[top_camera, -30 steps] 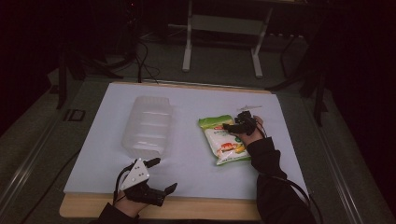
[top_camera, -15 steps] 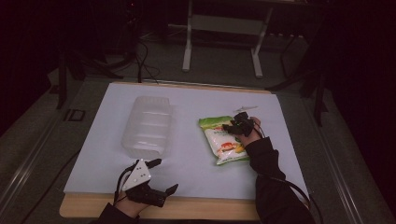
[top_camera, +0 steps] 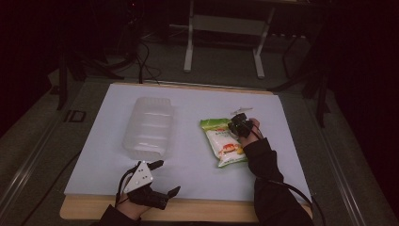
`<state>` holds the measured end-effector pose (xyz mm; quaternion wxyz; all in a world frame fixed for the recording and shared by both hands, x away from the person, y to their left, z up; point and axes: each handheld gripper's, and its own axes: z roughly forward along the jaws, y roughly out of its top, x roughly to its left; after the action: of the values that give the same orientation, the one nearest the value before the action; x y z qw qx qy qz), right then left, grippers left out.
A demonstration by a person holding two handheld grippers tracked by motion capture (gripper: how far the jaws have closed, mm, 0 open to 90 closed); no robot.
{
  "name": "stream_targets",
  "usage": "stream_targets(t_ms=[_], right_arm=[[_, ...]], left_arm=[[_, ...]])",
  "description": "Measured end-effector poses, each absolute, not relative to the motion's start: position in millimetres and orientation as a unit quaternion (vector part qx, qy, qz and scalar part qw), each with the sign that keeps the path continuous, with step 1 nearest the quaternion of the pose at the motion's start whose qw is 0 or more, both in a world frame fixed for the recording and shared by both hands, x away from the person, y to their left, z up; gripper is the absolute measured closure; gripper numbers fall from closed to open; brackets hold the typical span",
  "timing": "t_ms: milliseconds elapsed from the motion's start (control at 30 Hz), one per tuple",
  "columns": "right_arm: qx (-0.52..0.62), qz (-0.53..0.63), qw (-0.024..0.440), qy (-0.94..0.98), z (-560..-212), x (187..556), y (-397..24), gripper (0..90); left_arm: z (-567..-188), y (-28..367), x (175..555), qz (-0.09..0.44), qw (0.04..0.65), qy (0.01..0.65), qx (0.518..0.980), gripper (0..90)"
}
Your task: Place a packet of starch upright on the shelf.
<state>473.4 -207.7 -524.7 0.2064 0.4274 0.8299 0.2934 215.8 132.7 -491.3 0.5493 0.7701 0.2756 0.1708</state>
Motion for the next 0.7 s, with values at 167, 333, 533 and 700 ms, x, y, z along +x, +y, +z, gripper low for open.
stream_targets(t_ms=[167, 333, 533, 700], right_arm=[[0.429, 0.310, 0.195, 0.826, -512, 471, -213, 89.9], [0.416, 0.332, 0.201, 0.822, -496, 462, -218, 90.0], [0.391, 0.369, 0.200, 0.819, -477, 444, -217, 90.0], [0.364, 0.391, 0.205, 0.820, -458, 427, -213, 90.0]], left_arm=[[-491, 135, 218, 0.169, 0.549, 0.282, 0.768, 1.5], [-491, 135, 217, 0.174, 0.547, 0.283, 0.768, 1.5], [-490, 134, 217, 0.174, 0.545, 0.286, 0.769, 1.6], [-490, 134, 218, 0.174, 0.543, 0.292, 0.768, 1.6]])
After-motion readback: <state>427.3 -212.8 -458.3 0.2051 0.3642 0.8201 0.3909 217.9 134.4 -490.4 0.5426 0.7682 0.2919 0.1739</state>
